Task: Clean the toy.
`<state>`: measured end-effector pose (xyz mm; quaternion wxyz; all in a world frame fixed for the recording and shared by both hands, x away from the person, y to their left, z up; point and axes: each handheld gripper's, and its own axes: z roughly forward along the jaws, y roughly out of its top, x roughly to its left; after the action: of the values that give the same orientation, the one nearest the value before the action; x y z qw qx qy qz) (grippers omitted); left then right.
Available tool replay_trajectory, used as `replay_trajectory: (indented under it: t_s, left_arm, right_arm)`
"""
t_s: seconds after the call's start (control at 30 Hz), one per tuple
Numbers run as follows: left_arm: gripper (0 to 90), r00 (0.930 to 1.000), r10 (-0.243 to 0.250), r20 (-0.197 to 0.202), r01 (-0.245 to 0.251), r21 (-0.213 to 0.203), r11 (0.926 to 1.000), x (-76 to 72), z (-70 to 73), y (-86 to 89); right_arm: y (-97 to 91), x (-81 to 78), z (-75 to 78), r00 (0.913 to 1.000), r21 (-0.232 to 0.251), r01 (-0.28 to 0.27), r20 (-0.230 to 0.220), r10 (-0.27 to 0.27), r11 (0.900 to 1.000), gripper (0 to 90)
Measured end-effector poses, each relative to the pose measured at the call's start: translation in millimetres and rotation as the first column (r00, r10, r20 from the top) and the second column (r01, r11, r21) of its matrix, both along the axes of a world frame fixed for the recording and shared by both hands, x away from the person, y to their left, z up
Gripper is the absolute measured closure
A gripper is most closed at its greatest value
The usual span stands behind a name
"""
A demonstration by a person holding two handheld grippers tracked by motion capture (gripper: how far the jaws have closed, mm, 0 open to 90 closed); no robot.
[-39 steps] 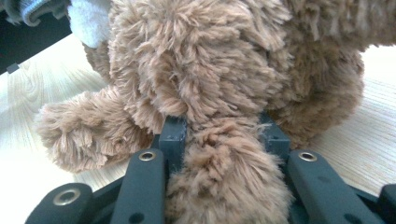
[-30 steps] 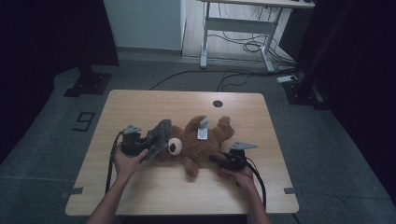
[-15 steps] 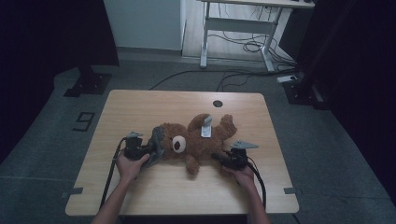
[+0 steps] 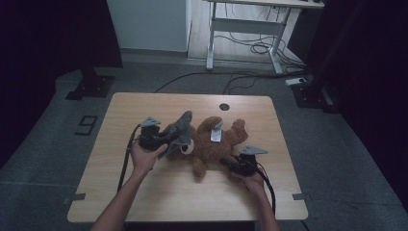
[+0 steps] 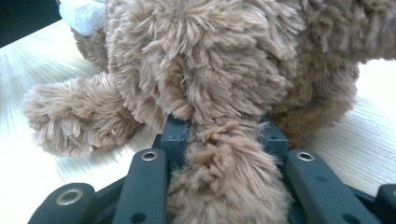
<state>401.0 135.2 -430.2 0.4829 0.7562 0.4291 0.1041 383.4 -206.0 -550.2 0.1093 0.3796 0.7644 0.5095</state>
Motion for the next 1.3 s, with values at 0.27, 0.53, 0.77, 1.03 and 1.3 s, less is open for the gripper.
replay_trajectory:
  t_s: [0.27, 0.53, 0.77, 1.03, 1.3]
  left_arm:
    - [75.8, 0.9978, -0.062, -0.025, 0.064, 0.111, 0.9917, 12.6, -8.9, -60.4]
    - [76.1, 0.9988, -0.008, -0.048, 0.012, 0.077, 0.9969, 20.0, -21.3, -36.4]
    - [76.1, 0.9972, 0.064, -0.037, -0.062, 0.069, 0.9957, 18.9, -22.3, -1.7]
    - [76.3, 0.9856, 0.154, -0.07, -0.149, 0.075, 0.986, 19.9, -40.8, 37.1]
    - [76.6, 0.9636, 0.193, -0.185, -0.175, 0.109, 0.9784, 13.4, -89.8, 59.0]
  right_arm:
    - [-1.1, -2.1, -0.1, 1.0, -0.002, 0.0, -0.002, 0.0, 1.0, 64.5]
    - [-0.3, -3.0, 0.2, 0.9997, -0.014, -0.021, 0.009, 0.021, 0.9997, 64.7]
    - [-0.6, -2.9, 0.1, 0.9998, -0.009, -0.019, 0.004, 0.019, 0.9998, 64.7]
    - [-0.8, -2.5, 0.0, 0.9998, -0.009, -0.021, 0.005, 0.021, 0.9997, 64.7]
    - [-1.0, -2.5, -0.1, 0.9998, -0.009, -0.019, 0.0, 0.019, 0.9998, 64.7]
